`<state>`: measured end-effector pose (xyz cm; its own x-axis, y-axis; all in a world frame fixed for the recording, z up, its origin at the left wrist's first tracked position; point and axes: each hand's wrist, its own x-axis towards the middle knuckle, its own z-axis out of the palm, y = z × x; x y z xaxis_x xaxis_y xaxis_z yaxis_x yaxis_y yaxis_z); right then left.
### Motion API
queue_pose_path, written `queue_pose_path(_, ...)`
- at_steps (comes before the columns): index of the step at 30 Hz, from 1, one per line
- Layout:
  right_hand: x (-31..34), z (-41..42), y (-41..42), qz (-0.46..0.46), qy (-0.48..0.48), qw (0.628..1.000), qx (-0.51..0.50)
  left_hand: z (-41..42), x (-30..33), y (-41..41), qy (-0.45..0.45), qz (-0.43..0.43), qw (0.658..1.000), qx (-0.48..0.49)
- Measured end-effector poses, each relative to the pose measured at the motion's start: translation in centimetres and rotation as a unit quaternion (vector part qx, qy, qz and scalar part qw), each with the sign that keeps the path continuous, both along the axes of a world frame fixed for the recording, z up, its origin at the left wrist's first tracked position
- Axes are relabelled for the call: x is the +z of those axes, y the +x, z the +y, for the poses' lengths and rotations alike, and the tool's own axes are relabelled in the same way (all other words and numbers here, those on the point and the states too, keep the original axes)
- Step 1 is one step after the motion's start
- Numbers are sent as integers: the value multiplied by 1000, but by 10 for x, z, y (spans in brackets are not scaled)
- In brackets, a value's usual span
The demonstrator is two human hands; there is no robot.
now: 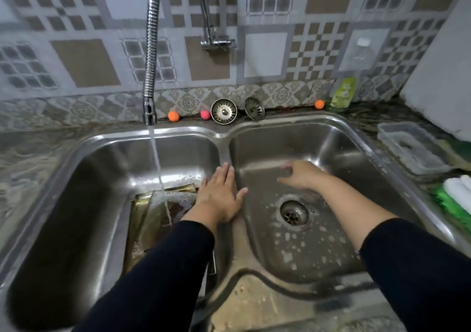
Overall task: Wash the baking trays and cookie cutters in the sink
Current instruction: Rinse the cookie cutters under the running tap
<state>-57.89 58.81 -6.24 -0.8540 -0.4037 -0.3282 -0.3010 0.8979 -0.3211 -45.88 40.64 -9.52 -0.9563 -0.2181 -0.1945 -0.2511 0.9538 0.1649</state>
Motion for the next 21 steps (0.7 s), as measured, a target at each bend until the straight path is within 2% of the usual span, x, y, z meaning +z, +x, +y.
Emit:
queue_pose_path(4,36,-56,55,41,-16,995,86,-29,12,32,68,35,997,-18)
queue_pose_path(7,39,-96,98,47,-53,987,141,-61,-4,68,116,-3,993,29)
queue_pose_path(14,-22,-160,169,-38,-30,971,235,-106,-43,135,103,-113,983,99)
queue_pose_path(18,-61,-175,180,-12,61,969,241,-116,-51,141,64,-128,986,84)
queue_pose_path(21,-74,-183,180,-8,90,969,228,-122,-52,137,33,-121,990,68)
